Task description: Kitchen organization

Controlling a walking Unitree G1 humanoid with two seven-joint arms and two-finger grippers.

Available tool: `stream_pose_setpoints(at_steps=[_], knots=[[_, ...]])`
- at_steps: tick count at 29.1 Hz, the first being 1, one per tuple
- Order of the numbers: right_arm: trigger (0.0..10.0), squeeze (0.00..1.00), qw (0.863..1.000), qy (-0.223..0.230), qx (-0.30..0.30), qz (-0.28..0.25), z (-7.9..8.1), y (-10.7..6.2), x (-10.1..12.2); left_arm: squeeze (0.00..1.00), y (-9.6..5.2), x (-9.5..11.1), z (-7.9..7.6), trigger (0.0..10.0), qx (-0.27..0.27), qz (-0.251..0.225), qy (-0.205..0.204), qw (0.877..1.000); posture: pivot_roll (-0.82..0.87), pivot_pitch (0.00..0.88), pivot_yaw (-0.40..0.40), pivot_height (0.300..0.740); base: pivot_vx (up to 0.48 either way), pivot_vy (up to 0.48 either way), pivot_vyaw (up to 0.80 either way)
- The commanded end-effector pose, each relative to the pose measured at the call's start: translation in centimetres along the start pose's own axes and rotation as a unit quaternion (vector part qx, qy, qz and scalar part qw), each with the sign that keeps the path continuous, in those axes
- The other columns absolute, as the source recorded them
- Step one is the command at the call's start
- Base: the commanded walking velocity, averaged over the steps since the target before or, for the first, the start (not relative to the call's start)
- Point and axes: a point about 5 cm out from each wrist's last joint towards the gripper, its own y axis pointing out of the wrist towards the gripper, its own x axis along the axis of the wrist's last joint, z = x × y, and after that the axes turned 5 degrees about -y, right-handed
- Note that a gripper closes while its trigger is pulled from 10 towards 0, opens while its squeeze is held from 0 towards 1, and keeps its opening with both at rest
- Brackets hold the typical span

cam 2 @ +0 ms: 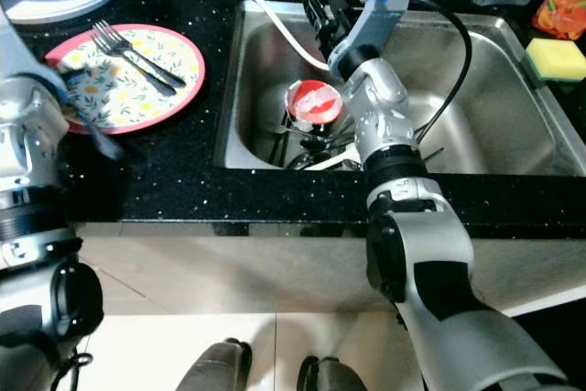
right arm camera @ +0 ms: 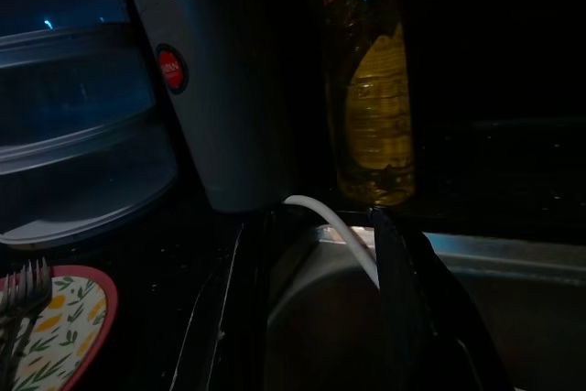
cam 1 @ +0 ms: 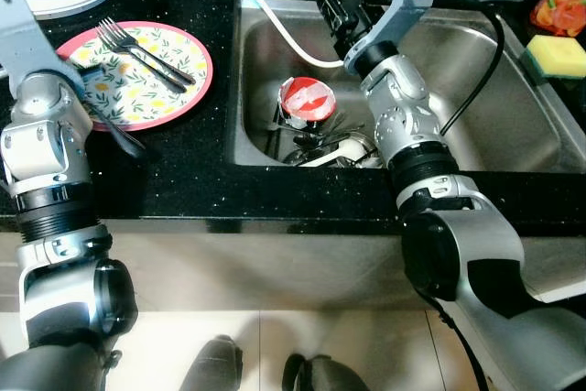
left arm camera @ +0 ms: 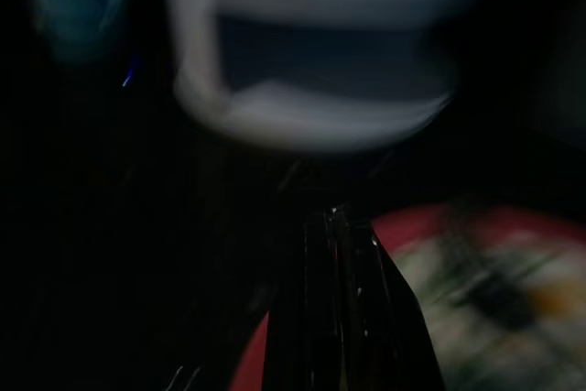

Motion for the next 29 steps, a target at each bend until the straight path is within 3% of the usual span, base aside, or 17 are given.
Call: stream_pose_setpoints(at_steps=[1, 2, 5, 6, 7, 12, 13, 15, 16, 17, 20, 23, 24, 27, 28, 29], knots=[[10.0, 0.0, 1.0, 0.004, -0.003, 0.003, 0.0, 0.0, -0.2, 0.0, -0.5, 2.4, -2.0, 10.0, -0.053, -0.055, -0.026, 0.997, 0.35, 0.171, -0.057, 0.74, 0.0, 0.0, 0.0], [10.0, 0.0, 1.0, 0.004, -0.003, 0.003, 0.0, 0.0, -0.2, 0.0, -0.5, 2.4, -2.0, 10.0, -0.053, -0.055, -0.026, 0.997, 0.35, 0.171, -0.057, 0.74, 0.0, 0.0, 0.0], [10.0, 0.0, 1.0, 0.004, -0.004, 0.001, 0.0, 0.0, -0.1, 0.0, -1.2, 5.1, -4.4, 10.0, -0.118, -0.085, -0.101, 0.984, 0.35, 0.168, -0.054, 0.74, 0.0, 0.0, 0.0], [10.0, 0.0, 1.0, 0.004, -0.004, 0.001, 0.0, 0.0, -0.1, 0.0, -1.2, 5.1, -4.4, 10.0, -0.118, -0.085, -0.101, 0.984, 0.35, 0.168, -0.054, 0.74, 0.0, 0.0, 0.0], [10.0, 0.0, 1.0, 0.004, -0.005, 0.0, 0.0, 0.0, -0.1, 0.0, -1.5, 6.0, -5.2, 10.0, -0.136, -0.087, -0.126, 0.979, 0.35, 0.164, -0.049, 0.74, 0.0, 0.0, 0.0], [10.0, 0.0, 1.0, 0.003, -0.007, -0.001, -0.1, -0.2, -0.1, 0.0, -1.7, 5.0, -5.8, 10.0, -0.124, -0.046, -0.118, 0.984, 0.35, 0.155, -0.039, 0.74, 0.0, 0.0, 0.0], [10.0, 0.0, 1.0, 0.003, -0.008, -0.001, -0.2, -0.2, -0.2, 1.0, -1.9, 3.5, -5.6, 10.0, -0.078, -0.019, -0.101, 0.992, 0.35, 0.152, -0.032, 0.74, 0.0, 0.0, 0.0], [10.0, 0.0, 1.0, 0.002, -0.011, 0.0, -0.3, -0.4, -0.3, 1.0, -3.6, 1.0, -5.3, 10.0, 0.004, -0.007, -0.019, 1.0, 0.35, 0.152, -0.032, 0.74, 0.0, 0.0, 0.0], [10.0, 0.0, 1.0, 0.002, -0.011, 0.0, -0.3, -0.4, -0.3, 1.0, -3.6, 1.0, -5.3, 10.0, 0.004, -0.007, -0.019, 1.0, 0.35, 0.152, -0.032, 0.74, 0.0, 0.0, 0.0], [10.0, 0.0, 1.0, 0.001, -0.012, 0.0, -0.4, -0.4, -0.3, 1.0, -4.7, 0.4, -5.5, 10.0, 0.017, -0.01, 0.001, 1.0, 0.35, 0.152, -0.032, 0.74, 0.0, 0.0, 0.0], [10.0, 0.0, 1.0, 0.002, -0.013, 0.004, -0.4, -0.4, -0.5, 1.0, -7.6, -1.7, -7.4, 10.0, 0.024, 0.036, 0.01, 0.999, 0.37, 0.154, -0.041, 0.74, 0.0, 0.0, 0.0], [10.0, 0.0, 1.0, 0.005, -0.011, 0.006, -0.1, -0.3, -0.7, 1.0, -8.6, -2.5, -8.1, 10.0, 0.037, 0.057, 0.016, 0.998, 0.38, 0.153, -0.046, 0.74, 0.0, 0.0, 0.0], [10.0, 0.0, 1.0, 0.009, -0.005, 0.005, 0.3, -0.1, -0.7, 0.88, -9.0, -3.2, -8.2, 10.0, 0.045, 0.074, 0.024, 0.996, 0.38, 0.153, -0.046, 0.74, 0.0, 0.0, 0.0], [10.0, 0.0, 1.0, 0.009, -0.005, 0.005, 0.3, -0.1, -0.7, 0.88, -9.0, -3.2, -8.2, 10.0, 0.045, 0.074, 0.024, 0.996, 0.38, 0.153, -0.046, 0.74, 0.0, 0.0, 0.0], [10.0, 0.0, 1.0, 0.009, -0.003, 0.005, 0.5, -0.1, -0.7, 0.0, -9.0, -3.6, -8.1, 10.0, 0.049, 0.085, 0.027, 0.995, 0.38, 0.153, -0.049, 0.74, 0.0, 0.0, 0.0], [10.0, 0.0, 1.0, 0.009, -0.002, 0.005, 0.5, -0.1, -0.7, 0.0, -8.9, -4.0, -7.6, 10.0, 0.062, 0.094, 0.033, 0.993, 0.38, 0.156, -0.048, 0.74, 0.0, 0.0, 0.0]])
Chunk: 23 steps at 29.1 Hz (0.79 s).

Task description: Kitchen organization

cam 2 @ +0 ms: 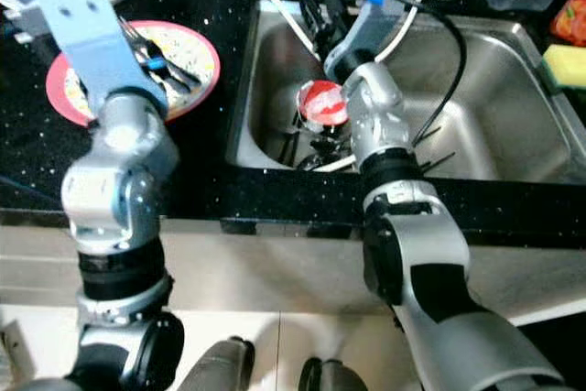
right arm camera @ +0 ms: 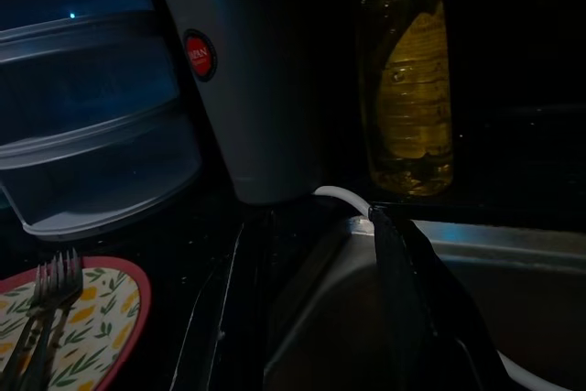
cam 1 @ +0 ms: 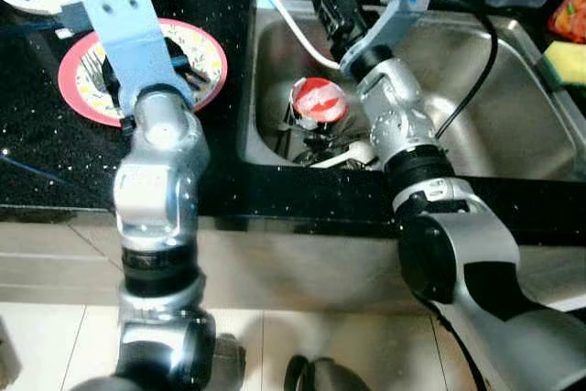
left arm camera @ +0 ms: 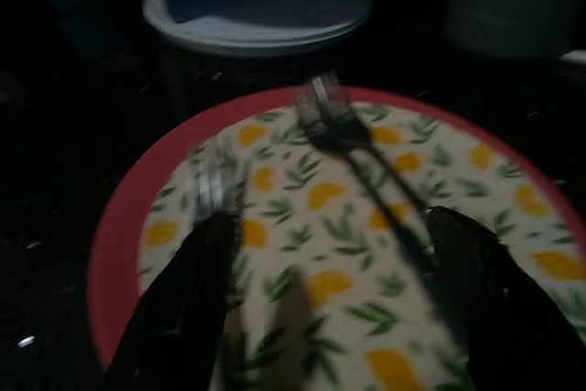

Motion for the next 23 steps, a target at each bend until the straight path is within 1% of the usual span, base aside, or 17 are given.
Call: stream_pose_setpoints(at_steps=[1, 4, 7, 8, 10, 11, 12, 13, 14, 15, 16, 17, 18, 19, 20, 21, 23], knots=[[10.0, 0.0, 1.0, 0.001, -0.002, -0.001, -0.1, 0.0, -0.1, 0.0, 0.0, -0.8, 0.3, 10.0, 0.014, 0.017, 0.007, 1.0, 0.38, 0.156, -0.048, 0.74, 0.0, 0.0, 0.0], [10.0, 0.0, 1.0, 0.001, -0.005, 0.001, -0.3, -0.2, -0.1, 0.0, 0.4, -1.9, 1.8, 10.0, 0.05, 0.042, 0.011, 0.998, 0.37, 0.16, -0.047, 0.74, 0.0, 0.0, 0.0], [10.0, 0.0, 1.0, 0.0, -0.007, 0.004, -0.4, -0.3, -0.3, 0.0, 1.0, -2.9, 2.8, 10.0, 0.067, 0.073, 0.006, 0.995, 0.37, 0.163, -0.047, 0.74, 0.0, 0.0, 0.0], [10.0, 0.0, 1.0, 0.0, -0.007, 0.004, -0.4, -0.3, -0.3, 0.0, 1.0, -2.9, 2.8, 10.0, 0.067, 0.073, 0.006, 0.995, 0.37, 0.163, -0.047, 0.74, 0.0, 0.0, 0.0], [10.0, 0.0, 1.0, -0.001, -0.007, 0.004, -0.5, -0.3, -0.3, 0.0, 1.6, -3.5, 3.5, 10.0, 0.071, 0.096, 0.007, 0.993, 0.37, 0.166, -0.045, 0.74, 0.0, 0.0, 0.0], [10.0, 0.0, 1.0, -0.001, -0.007, 0.004, -0.5, -0.3, -0.3, 0.0, 1.6, -3.5, 3.5, 10.0, 0.071, 0.096, 0.007, 0.993, 0.37, 0.166, -0.045, 0.74, 0.0, 0.0, 0.0], [10.0, 0.0, 1.0, -0.001, -0.008, 0.004, -0.5, -0.3, -0.3, 0.0, 1.9, -3.8, 3.9, 10.0, 0.074, 0.109, 0.009, 0.991, 0.37, 0.166, -0.045, 0.74, 0.0, 0.0, 0.0], [10.0, 0.0, 1.0, 0.0, -0.008, 0.004, -0.5, -0.3, -0.3, 0.0, 2.8, -5.1, 4.9, 6.2, 0.073, 0.15, 0.008, 0.986, 0.37, 0.166, -0.045, 0.74, 0.0, 0.0, 0.0], [10.0, 0.0, 1.0, 0.0, -0.008, 0.004, -0.5, -0.3, -0.3, 0.0, 2.8, -5.1, 4.9, 6.2, 0.073, 0.15, 0.008, 0.986, 0.37, 0.166, -0.045, 0.74, 0.0, 0.0, 0.0], [10.0, 0.0, 1.0, 0.0, -0.009, 0.004, -0.5, -0.3, -0.3, 0.0, 3.0, -5.5, 5.2, 3.3, 0.069, 0.161, 0.011, 0.985, 0.37, 0.166, -0.045, 0.74, 0.0, 0.0, 0.0], [10.0, 0.0, 1.0, 0.0, -0.009, 0.005, -0.5, -0.3, -0.3, 0.0, 3.2, -5.7, 5.5, 2.5, 0.068, 0.167, 0.011, 0.984, 0.37, 0.166, -0.045, 0.74, 0.0, 0.0, 0.0], [10.0, 0.0, 1.0, 0.0, -0.009, 0.005, -0.5, -0.3, -0.3, 0.0, 3.2, -5.7, 5.5, 2.5, 0.068, 0.167, 0.011, 0.984, 0.37, 0.166, -0.045, 0.74, 0.0, 0.0, 0.0], [10.0, 0.0, 1.0, 0.0, -0.009, 0.005, -0.5, -0.3, -0.3, 0.0, 3.3, -5.7, 5.7, 0.0, 0.066, 0.167, 0.014, 0.984, 0.37, 0.166, -0.045, 0.74, 0.0, 0.0, 0.0], [10.0, 0.0, 1.0, 0.0, -0.009, 0.005, -0.5, -0.3, -0.3, 0.0, 3.3, -5.7, 6.0, 0.0, 0.07, 0.164, 0.016, 0.984, 0.37, 0.167, -0.046, 0.74, 0.0, 0.0, 0.0], [10.0, 0.0, 1.0, 0.0, -0.009, 0.005, -0.5, -0.3, -0.3, 0.0, 3.3, -5.7, 6.0, 0.0, 0.07, 0.164, 0.016, 0.984, 0.37, 0.167, -0.046, 0.74, 0.0, 0.0, 0.0], [10.0, 0.0, 1.0, 0.0, -0.01, 0.005, -0.5, -0.3, -0.2, 0.0, 3.4, -5.3, 6.5, 0.0, 0.076, 0.15, 0.028, 0.985, 0.37, 0.167, -0.046, 0.74, 0.0, 0.0, 0.0], [10.0, 0.0, 1.0, 0.0, -0.01, 0.005, -0.5, -0.3, -0.3, 0.0, 3.5, -5.1, 6.6, 0.0, 0.078, 0.142, 0.032, 0.986, 0.37, 0.165, -0.047, 0.74, 0.0, 0.0, 0.0]])
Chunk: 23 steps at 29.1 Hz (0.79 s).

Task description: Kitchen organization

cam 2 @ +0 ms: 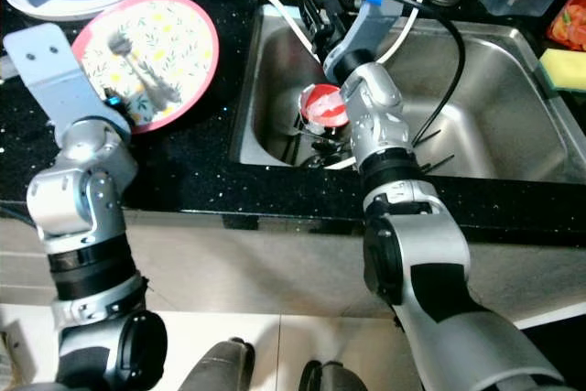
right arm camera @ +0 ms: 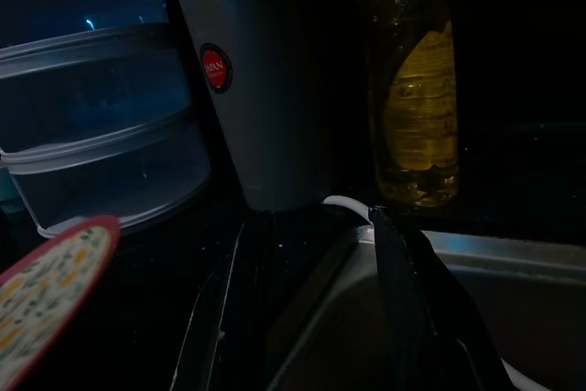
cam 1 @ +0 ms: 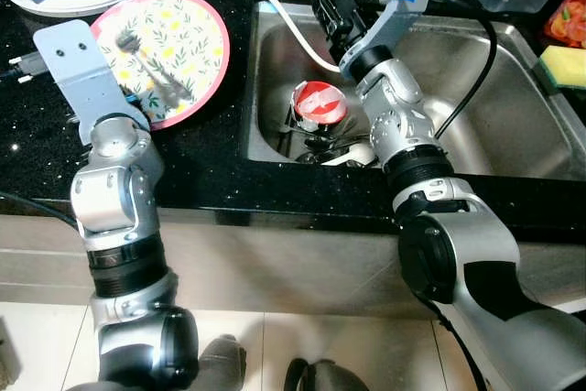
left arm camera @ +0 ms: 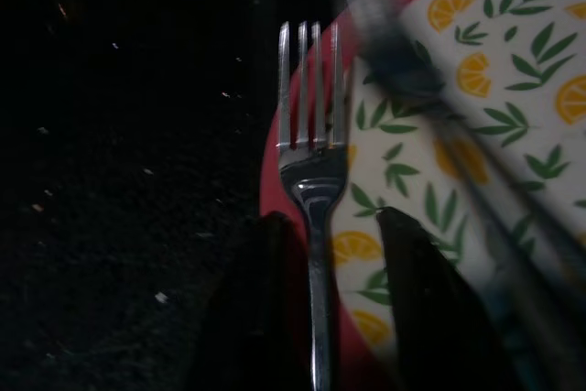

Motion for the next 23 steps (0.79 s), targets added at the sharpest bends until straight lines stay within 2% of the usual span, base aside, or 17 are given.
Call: stream_pose_setpoints(at_steps=[1, 6, 7, 9, 11, 12, 13, 14, 15, 16, 18, 19, 20, 21, 22, 23], knots=[[10.0, 0.0, 1.0, 0.002, -0.009, 0.005, -0.4, -0.3, -0.3, 0.0, 0.6, -2.4, 0.9, 0.0, 0.019, 0.052, 0.031, 0.998, 0.37, 0.165, -0.047, 0.74, 0.0, 0.0, 0.0], [10.0, 0.0, 1.0, 0.002, -0.009, 0.004, -0.4, -0.3, -0.3, 0.0, 0.6, -1.5, 0.8, 0.0, 0.02, 0.023, 0.039, 0.999, 0.37, 0.163, -0.046, 0.74, 0.0, 0.0, 0.0], [10.0, 0.0, 1.0, 0.002, -0.009, 0.003, -0.4, -0.2, -0.2, 0.0, 0.5, 0.1, 0.4, 0.0, 0.014, -0.023, 0.034, 0.999, 0.37, 0.161, -0.045, 0.74, 0.0, 0.0, 0.0], [10.0, 0.0, 1.0, 0.002, -0.01, 0.003, -0.5, -0.2, -0.2, 0.0, 0.3, 1.4, 0.2, 0.0, 0.009, -0.066, 0.037, 0.997, 0.37, 0.161, -0.044, 0.74, 0.0, 0.0, 0.0], [10.0, 0.0, 1.0, 0.002, -0.011, 0.003, -0.5, -0.2, -0.2, 0.0, -0.4, 3.8, -0.3, 0.0, -0.004, -0.151, 0.044, 0.988, 0.37, 0.16, -0.044, 0.74, 0.0, 0.0, 0.0], [10.0, 0.0, 1.0, 0.002, -0.011, 0.003, -0.5, -0.2, -0.2, 0.0, -0.4, 3.8, -0.3, 0.0, -0.004, -0.151, 0.044, 0.988, 0.37, 0.16, -0.044, 0.74, 0.0, 0.0, 0.0], [10.0, 0.0, 1.0, 0.002, -0.011, 0.002, -0.5, -0.3, -0.2, 0.0, -0.7, 4.8, -0.5, 0.0, -0.009, -0.183, 0.044, 0.982, 0.37, 0.16, -0.044, 0.74, 0.0, 0.0, 0.0], [10.0, 0.0, 1.0, 0.002, -0.011, 0.002, -0.5, -0.3, -0.2, 0.0, -1.2, 5.8, -0.7, 10.0, -0.012, -0.217, 0.042, 0.975, 0.37, 0.16, -0.043, 0.74, 0.0, 0.0, 0.0], [10.0, 0.0, 1.0, 0.003, -0.012, 0.002, -0.6, -0.3, -0.2, 0.0, -2.1, 7.4, -1.2, 10.0, -0.03, -0.265, 0.036, 0.963, 0.37, 0.159, -0.043, 0.74, 0.0, 0.0, 0.0], [10.0, 0.0, 1.0, 0.003, -0.012, 0.002, -0.6, -0.3, -0.2, 0.0, -2.1, 7.4, -1.2, 10.0, -0.03, -0.265, 0.036, 0.963, 0.37, 0.159, -0.043, 0.74, 0.0, 0.0, 0.0], [10.0, 0.0, 1.0, 0.003, -0.012, 0.002, -0.6, -0.3, -0.2, 0.0, -2.7, 8.4, -1.8, 10.0, -0.054, -0.29, 0.034, 0.955, 0.37, 0.159, -0.044, 0.74, 0.0, 0.0, 0.0], [10.0, 0.0, 1.0, 0.003, -0.012, 0.002, -0.6, -0.3, -0.2, 0.0, -2.7, 8.4, -1.8, 10.0, -0.054, -0.29, 0.034, 0.955, 0.37, 0.159, -0.044, 0.74, 0.0, 0.0, 0.0], [10.0, 0.0, 1.0, 0.003, -0.012, 0.002, -0.6, -0.3, -0.2, 0.0, -2.9, 8.4, -2.4, 10.0, -0.075, -0.284, 0.032, 0.955, 0.37, 0.159, -0.045, 0.74, 0.0, 0.0, 0.0], [10.0, 0.0, 1.0, 0.003, -0.012, 0.001, -0.6, -0.3, -0.2, 0.0, -3.0, 8.3, -3.0, 10.0, -0.093, -0.275, 0.031, 0.957, 0.37, 0.158, -0.046, 0.74, 0.0, 0.0, 0.0], [10.0, 0.0, 1.0, 0.0, -0.013, 0.001, -0.7, -0.2, 0.0, 0.0, -3.0, 7.2, -5.8, 10.0, -0.191, -0.207, 0.017, 0.96, 0.37, 0.159, -0.05, 0.74, 0.0, 0.0, 0.0], [10.0, 0.0, 1.0, -0.006, -0.021, 0.0, -0.8, -0.2, 0.1, 0.0, -3.2, 6.0, -7.7, 10.0, -0.262, -0.145, 0.013, 0.954, 0.37, 0.158, -0.051, 0.74, 0.0, 0.0, 0.0]])
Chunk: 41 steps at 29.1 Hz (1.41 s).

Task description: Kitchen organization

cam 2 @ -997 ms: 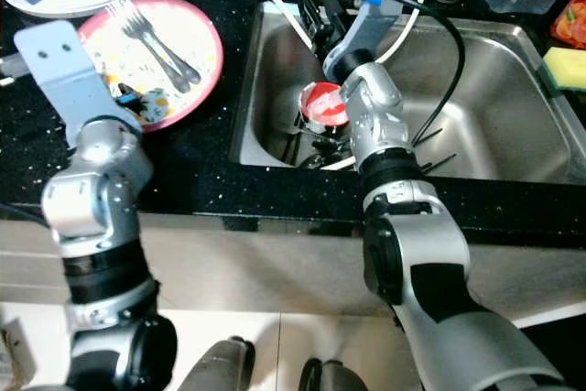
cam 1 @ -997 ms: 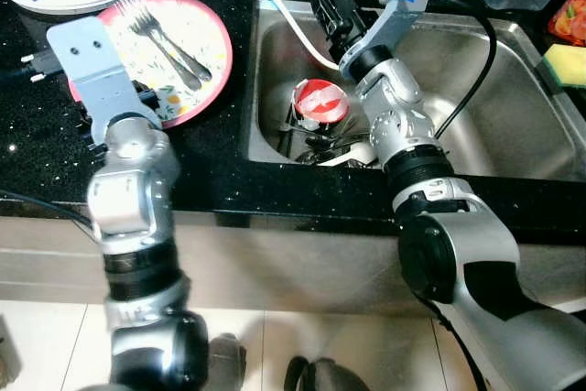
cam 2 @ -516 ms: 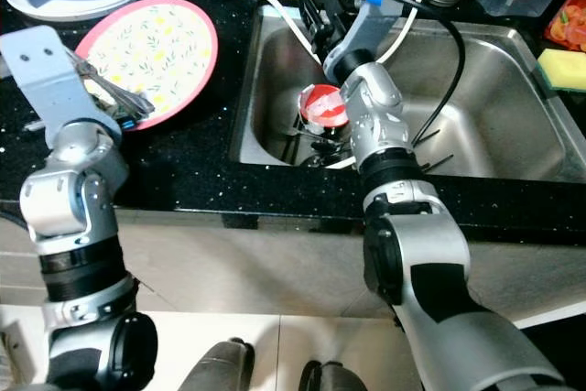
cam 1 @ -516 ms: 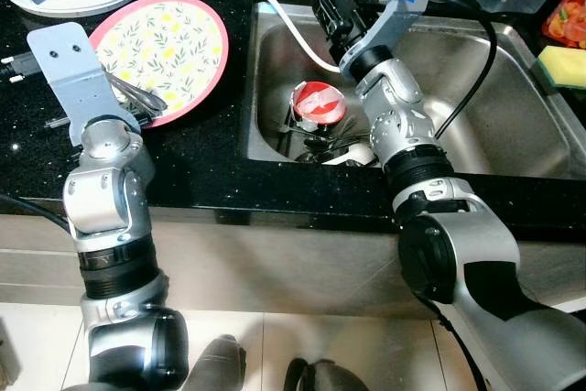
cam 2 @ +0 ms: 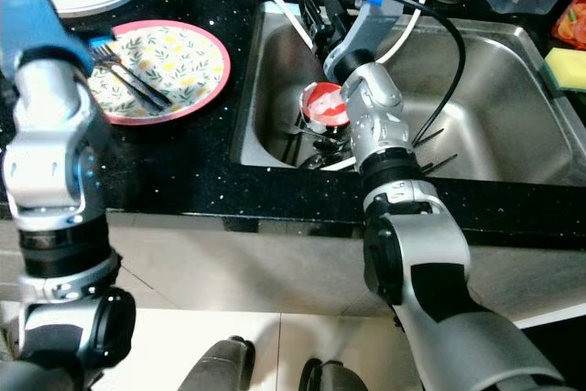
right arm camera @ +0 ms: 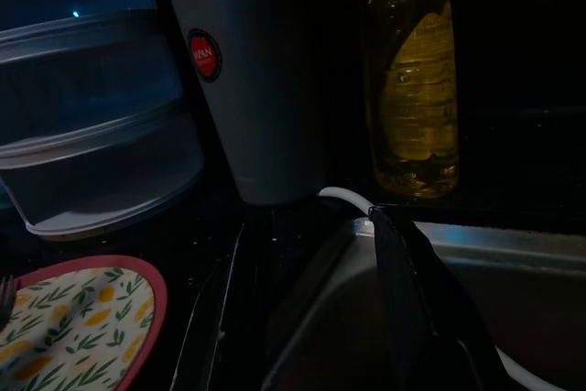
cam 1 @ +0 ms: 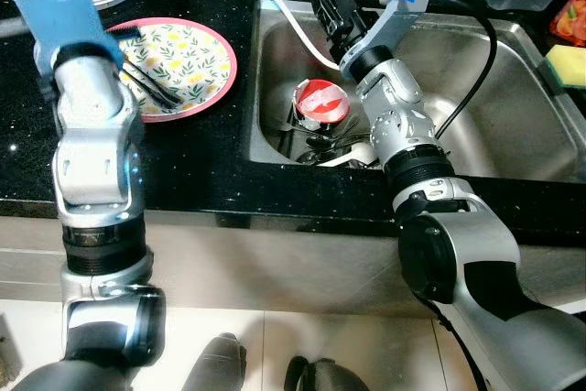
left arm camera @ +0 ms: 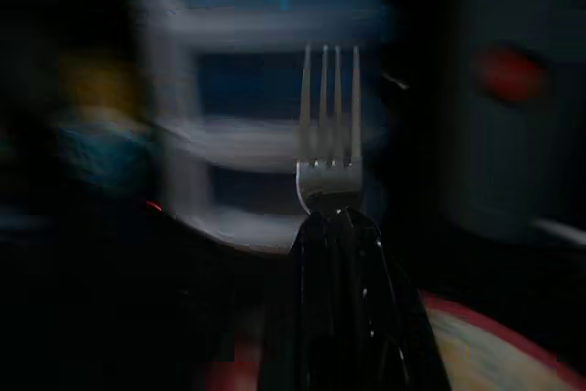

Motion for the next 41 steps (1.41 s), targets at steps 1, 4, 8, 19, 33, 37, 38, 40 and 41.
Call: stream_pose_setpoints(at_steps=[1, 4, 8, 19, 33, 37, 38, 40, 41], knots=[[10.0, 0.0, 1.0, -0.003, -0.01, -0.002, -0.2, -0.1, 0.0, 0.0, -0.2, -1.8, -2.8, 10.0, -0.093, 0.074, -0.028, 0.993, 0.37, 0.158, -0.051, 0.74, 0.0, 0.0, 0.0], [10.0, 0.0, 0.995, -0.054, -0.086, -0.008, -2.0, -0.3, 0.8, 0.0, -2.0, -3.2, -6.7, 10.0, -0.244, 0.121, -0.008, 0.962, 0.36, 0.157, -0.044, 0.74, 0.0, 0.0, 0.0], [10.0, 0.0, 0.981, -0.115, -0.158, -0.006, -4.3, -1.0, 1.6, 0.0, -4.8, -4.0, -9.2, 10.0, -0.368, 0.133, 0.024, 0.92, 0.34, 0.158, -0.033, 0.74, 0.0, 0.0, 0.0], [10.0, 0.0, 0.946, -0.274, -0.141, 0.097, -7.9, -3.6, 0.4, 1.0, -4.4, -9.5, -8.0, 10.0, -0.392, 0.226, 0.052, 0.89, 0.33, 0.159, -0.029, 0.74, 0.0, 0.0, 0.0], [10.0, 0.0, 0.976, -0.158, -0.14, 0.055, -7.8, -3.5, 1.7, 0.0, -1.6, -4.6, 0.5, 10.0, -0.196, 0.189, 0.095, 0.957, 0.3, 0.134, -0.02, 0.74, 0.0, 0.0, 0.0], [10.0, 0.0, 0.981, -0.138, -0.123, 0.06, -6.8, -3.2, 1.0, 0.0, -0.6, -2.9, 1.8, 10.0, -0.105, 0.151, 0.211, 0.96, 0.31, 0.119, -0.029, 0.74, 0.0, 0.0, 0.0], [10.0, 0.0, 0.983, -0.133, -0.115, 0.057, -6.3, -3.0, 1.0, 0.0, 0.4, -2.1, 2.6, 10.0, -0.077, 0.12, 0.205, 0.968, 0.3, 0.111, -0.031, 0.74, 0.0, 0.0, 0.0], [10.0, 0.0, 0.986, -0.125, -0.101, 0.051, -5.6, -2.6, 1.1, 0.0, 1.9, -1.2, 4.0, 10.0, -0.045, 0.095, 0.203, 0.974, 0.3, 0.106, -0.031, 0.74, 0.0, 0.0, 0.0], [10.0, 0.0, 0.986, -0.125, -0.101, 0.051, -5.6, -2.6, 1.1, 0.0, 1.9, -1.2, 4.0, 10.0, -0.045, 0.095, 0.203, 0.974, 0.3, 0.106, -0.031, 0.74, 0.0, 0.0, 0.0]])
